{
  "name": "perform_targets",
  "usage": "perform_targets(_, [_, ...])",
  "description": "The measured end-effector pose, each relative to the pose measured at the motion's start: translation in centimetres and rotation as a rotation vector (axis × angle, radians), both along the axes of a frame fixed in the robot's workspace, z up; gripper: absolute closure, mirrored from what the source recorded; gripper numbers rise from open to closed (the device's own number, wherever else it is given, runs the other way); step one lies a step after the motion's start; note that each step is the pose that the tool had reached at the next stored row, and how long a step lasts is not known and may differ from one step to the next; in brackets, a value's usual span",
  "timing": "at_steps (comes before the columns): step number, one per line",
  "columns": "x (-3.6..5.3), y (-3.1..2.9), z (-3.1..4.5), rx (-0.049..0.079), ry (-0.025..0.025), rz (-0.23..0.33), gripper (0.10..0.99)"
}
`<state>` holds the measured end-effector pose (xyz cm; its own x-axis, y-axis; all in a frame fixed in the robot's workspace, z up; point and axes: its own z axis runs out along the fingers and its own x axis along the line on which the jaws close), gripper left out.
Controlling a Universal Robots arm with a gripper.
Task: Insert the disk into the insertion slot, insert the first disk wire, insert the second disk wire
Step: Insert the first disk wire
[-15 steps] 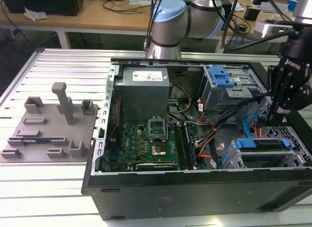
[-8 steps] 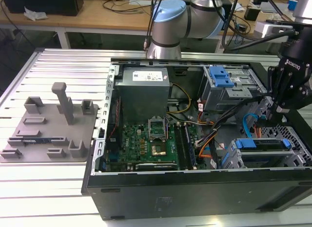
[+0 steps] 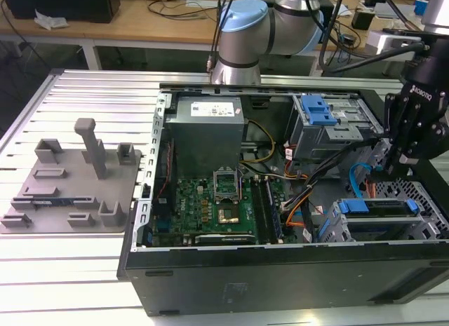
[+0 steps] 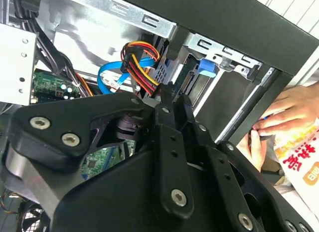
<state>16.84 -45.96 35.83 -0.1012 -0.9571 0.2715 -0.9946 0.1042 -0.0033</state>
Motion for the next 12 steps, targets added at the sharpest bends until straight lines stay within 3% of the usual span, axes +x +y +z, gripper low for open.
perform_targets(3, [-0.54,0.9,0.01,-0.003,-0.0018,0.0,0.847])
perform_targets(8, [-0.55,0.94,0.01,-0.006,-0.0018,0.0,0.835])
perform_targets(9, [-0.55,0.94,0.01,-0.006,-0.0018,0.0,0.769])
perform_targets(10, [-0.56,1.06,0.01,-0.006,-0.0018,0.0,0.769])
perform_targets(12, [-0.57,2.24,0.0,-0.009,-0.002,0.0,0.769])
